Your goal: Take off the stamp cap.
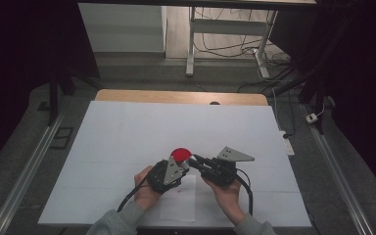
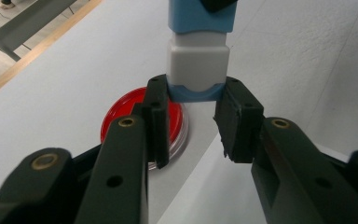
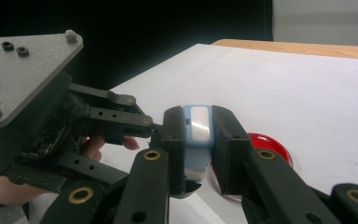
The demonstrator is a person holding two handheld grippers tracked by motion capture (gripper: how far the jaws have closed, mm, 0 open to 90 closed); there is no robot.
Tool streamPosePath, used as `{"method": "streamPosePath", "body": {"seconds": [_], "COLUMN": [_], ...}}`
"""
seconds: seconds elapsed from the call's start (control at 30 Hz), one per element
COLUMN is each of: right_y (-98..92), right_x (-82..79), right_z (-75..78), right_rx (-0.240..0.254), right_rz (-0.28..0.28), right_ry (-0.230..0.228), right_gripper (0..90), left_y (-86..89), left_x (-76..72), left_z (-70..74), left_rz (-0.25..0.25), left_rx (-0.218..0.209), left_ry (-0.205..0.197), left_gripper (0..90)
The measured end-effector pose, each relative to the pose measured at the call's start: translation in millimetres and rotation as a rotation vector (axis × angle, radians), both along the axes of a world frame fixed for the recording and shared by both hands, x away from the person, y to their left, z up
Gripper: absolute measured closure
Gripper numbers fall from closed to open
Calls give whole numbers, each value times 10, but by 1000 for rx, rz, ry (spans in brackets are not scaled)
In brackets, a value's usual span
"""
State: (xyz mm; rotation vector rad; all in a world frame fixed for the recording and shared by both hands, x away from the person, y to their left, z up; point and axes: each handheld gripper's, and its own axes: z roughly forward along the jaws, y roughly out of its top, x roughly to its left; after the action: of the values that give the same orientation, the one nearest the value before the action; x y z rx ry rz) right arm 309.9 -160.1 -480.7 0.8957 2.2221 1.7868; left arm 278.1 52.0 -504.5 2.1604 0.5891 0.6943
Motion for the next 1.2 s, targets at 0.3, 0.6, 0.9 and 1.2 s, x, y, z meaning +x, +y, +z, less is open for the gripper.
{"method": "streamPosePath", "body": {"seconds": [0.3,0.6,0.9,1.2], "right_y": [4,0,13,-21], "right_x": [9,2,-34,-17], "right_z": [9,5,6,25], "right_rx": [-15,-6,-14,-9], "right_rz": [12,12,-4,-20], "right_ry": [-2,-1,-17,-22], "right_gripper": [751,752,753,753], "left_y": [-9,9,33,11], "left_x": [-22,-17,1,-1], "left_z": [-2,0,-3,-52], "left_rz": [3,-8,-2,-7], "left_rx": [47,38,2,90], "left_ry": [-45,-45,-7,-33], "left_gripper": [659,659,659,660]}}
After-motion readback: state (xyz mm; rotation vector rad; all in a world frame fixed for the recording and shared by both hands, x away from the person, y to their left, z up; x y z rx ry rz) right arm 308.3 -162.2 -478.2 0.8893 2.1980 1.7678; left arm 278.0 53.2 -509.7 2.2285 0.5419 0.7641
